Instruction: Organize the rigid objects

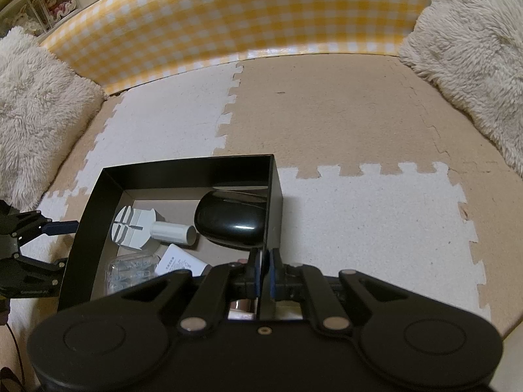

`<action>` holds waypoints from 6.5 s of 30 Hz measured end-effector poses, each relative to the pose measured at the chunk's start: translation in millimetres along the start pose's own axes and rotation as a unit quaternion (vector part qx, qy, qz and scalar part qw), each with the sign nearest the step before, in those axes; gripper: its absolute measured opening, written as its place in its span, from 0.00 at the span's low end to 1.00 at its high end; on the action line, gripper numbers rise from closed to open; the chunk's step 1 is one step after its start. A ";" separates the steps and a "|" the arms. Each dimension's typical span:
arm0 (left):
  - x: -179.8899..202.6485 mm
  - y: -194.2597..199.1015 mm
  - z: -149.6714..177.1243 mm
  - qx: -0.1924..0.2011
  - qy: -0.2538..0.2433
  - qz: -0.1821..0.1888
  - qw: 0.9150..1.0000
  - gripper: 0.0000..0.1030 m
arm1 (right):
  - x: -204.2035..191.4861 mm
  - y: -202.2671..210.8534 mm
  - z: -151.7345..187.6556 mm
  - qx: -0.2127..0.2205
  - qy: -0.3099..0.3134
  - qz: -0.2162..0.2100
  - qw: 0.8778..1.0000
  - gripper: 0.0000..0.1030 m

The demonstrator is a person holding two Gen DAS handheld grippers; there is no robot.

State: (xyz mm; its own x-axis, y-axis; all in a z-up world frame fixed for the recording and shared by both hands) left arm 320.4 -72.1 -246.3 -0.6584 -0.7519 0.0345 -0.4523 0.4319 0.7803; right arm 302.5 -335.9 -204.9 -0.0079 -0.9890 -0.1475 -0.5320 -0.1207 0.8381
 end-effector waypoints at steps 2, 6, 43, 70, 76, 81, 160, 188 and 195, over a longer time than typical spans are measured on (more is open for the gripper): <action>0.2 -3.3 1.2 -0.007 0.008 0.003 1.000 0.51 | 0.1 0.0 0.0 0.000 0.000 0.000 1.000 0.06; 1.2 -2.2 3.1 -0.023 0.010 0.004 1.000 0.49 | 0.0 0.1 0.1 0.000 0.000 0.000 1.000 0.06; -0.1 69.0 -56.0 0.076 0.056 -0.020 0.995 0.51 | -0.8 -0.7 0.0 0.000 -0.001 -0.001 1.000 0.06; 109.1 4.7 -51.0 0.005 -0.013 0.032 0.999 0.52 | -0.6 -0.9 0.1 0.000 -0.001 -0.001 1.000 0.06; 107.3 9.9 -53.5 0.000 0.007 0.040 0.999 0.73 | 0.1 -1.3 0.3 -0.001 -0.002 -0.003 1.000 0.06; 106.2 13.7 -54.1 -0.003 0.023 0.040 0.999 0.85 | 0.3 -1.3 0.3 -0.001 -0.002 -0.003 1.000 0.06; 129.1 256.4 35.9 0.165 0.167 -0.167 0.957 1.00 | -77.7 243.1 125.9 0.231 0.043 0.098 0.967 1.00; 132.2 254.6 38.3 0.170 0.156 -0.175 0.957 1.00 | -78.6 243.4 131.1 0.239 0.042 0.097 0.965 1.00; 132.1 254.9 38.9 0.170 0.155 -0.176 0.957 1.00 | -78.2 243.2 131.7 0.239 0.041 0.096 0.965 1.00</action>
State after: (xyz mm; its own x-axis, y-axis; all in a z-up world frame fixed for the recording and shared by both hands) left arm 94.7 -42.0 -67.2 -0.2428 -0.9695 0.0326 -0.8175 0.2226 0.5312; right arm 62.2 -276.7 -58.7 -0.0881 -0.9951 0.0451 -0.8571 0.0988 0.5055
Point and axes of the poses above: each gripper's, at about its wrist camera, not at the fingertips, and y roughly against the way its jaws point, x to its right, z to its underside, the point moved 9 cm from there along -y, roughly the way its jaws point, and after that the axes turned 3 degrees about z, right-handed, at the moved point
